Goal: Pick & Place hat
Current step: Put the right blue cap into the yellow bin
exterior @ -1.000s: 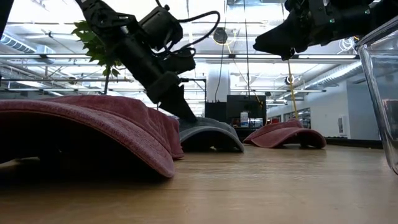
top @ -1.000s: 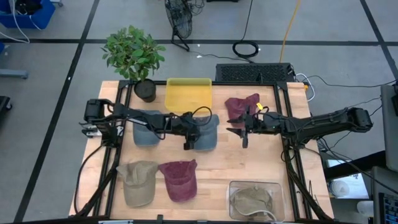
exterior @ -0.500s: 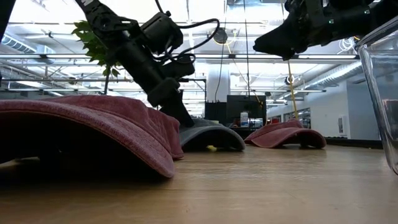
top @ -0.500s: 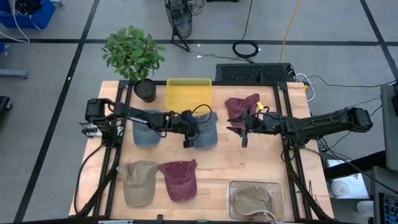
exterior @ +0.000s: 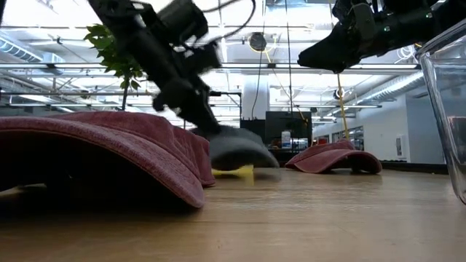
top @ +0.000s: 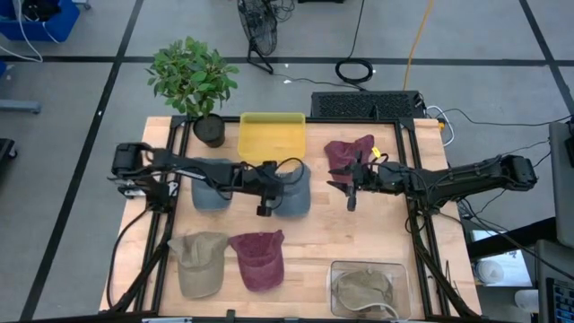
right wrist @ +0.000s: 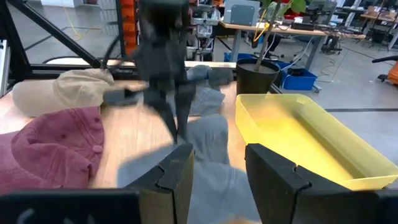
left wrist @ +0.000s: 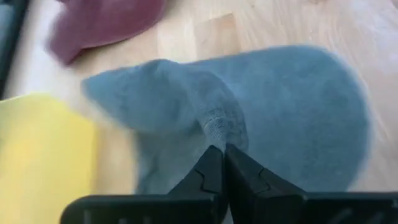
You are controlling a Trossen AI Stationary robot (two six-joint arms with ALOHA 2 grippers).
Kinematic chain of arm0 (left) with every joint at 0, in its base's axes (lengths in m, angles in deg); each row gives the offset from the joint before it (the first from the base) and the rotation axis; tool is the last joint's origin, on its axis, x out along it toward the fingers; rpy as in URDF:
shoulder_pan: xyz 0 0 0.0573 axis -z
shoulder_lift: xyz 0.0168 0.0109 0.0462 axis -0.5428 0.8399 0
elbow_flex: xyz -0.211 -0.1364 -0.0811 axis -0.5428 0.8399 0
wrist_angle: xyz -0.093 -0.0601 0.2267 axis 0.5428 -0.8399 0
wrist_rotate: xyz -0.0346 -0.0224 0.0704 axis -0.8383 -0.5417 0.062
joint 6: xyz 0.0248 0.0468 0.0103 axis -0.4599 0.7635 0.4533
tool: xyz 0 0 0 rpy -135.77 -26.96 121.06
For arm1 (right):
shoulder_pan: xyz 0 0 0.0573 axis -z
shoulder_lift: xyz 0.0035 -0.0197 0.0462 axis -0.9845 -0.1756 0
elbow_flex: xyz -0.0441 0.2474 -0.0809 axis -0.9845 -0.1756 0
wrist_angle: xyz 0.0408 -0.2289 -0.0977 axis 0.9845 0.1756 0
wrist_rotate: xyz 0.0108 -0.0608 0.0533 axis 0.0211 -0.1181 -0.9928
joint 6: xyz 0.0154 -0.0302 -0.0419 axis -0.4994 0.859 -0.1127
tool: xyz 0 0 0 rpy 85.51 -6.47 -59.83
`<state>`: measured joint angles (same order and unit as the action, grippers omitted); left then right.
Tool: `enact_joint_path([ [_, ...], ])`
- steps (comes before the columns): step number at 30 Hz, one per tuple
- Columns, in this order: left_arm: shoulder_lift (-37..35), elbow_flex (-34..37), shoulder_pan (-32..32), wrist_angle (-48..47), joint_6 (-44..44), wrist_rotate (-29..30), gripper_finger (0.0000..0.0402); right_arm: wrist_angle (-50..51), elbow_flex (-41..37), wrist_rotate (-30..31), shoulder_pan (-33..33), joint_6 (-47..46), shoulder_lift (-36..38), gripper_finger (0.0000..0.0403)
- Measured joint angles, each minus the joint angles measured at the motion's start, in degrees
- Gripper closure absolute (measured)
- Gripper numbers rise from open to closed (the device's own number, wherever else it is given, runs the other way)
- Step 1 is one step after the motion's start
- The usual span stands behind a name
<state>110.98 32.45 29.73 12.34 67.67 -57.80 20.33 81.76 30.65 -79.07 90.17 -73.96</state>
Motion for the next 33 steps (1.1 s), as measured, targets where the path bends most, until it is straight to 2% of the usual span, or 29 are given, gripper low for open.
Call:
enact_joint_path([
  [2, -3.2, -0.1, 0.1, 0.1, 1.0, 2.0, 0.0386, 0.0, 0.0, 0.0, 0.0, 0.0, 0.0, 0.0273],
  [12, -17.4, -0.1, -4.8, -2.9, 12.9, 1.7, 0.0394, -0.2, 0.0, 0.0, 0.0, -0.1, 0.0, 0.0273],
  [19, -17.4, 0.0, -12.5, -2.2, 26.4, -3.9, 0.0390, -0.7, 0.0, 0.0, 0.3, 0.2, 0.0, 0.0273],
  [25, -16.4, 0.0, -21.4, -0.7, 29.7, -5.4, 0.0393, -1.1, 0.0, -0.2, 0.5, 1.1, 0.0, 0.0273],
  [33, -14.4, -0.1, -30.7, 3.9, 32.5, -11.1, 0.0393, -2.3, 0.0, -0.3, 0.5, 4.3, 0.0, 0.0273],
])
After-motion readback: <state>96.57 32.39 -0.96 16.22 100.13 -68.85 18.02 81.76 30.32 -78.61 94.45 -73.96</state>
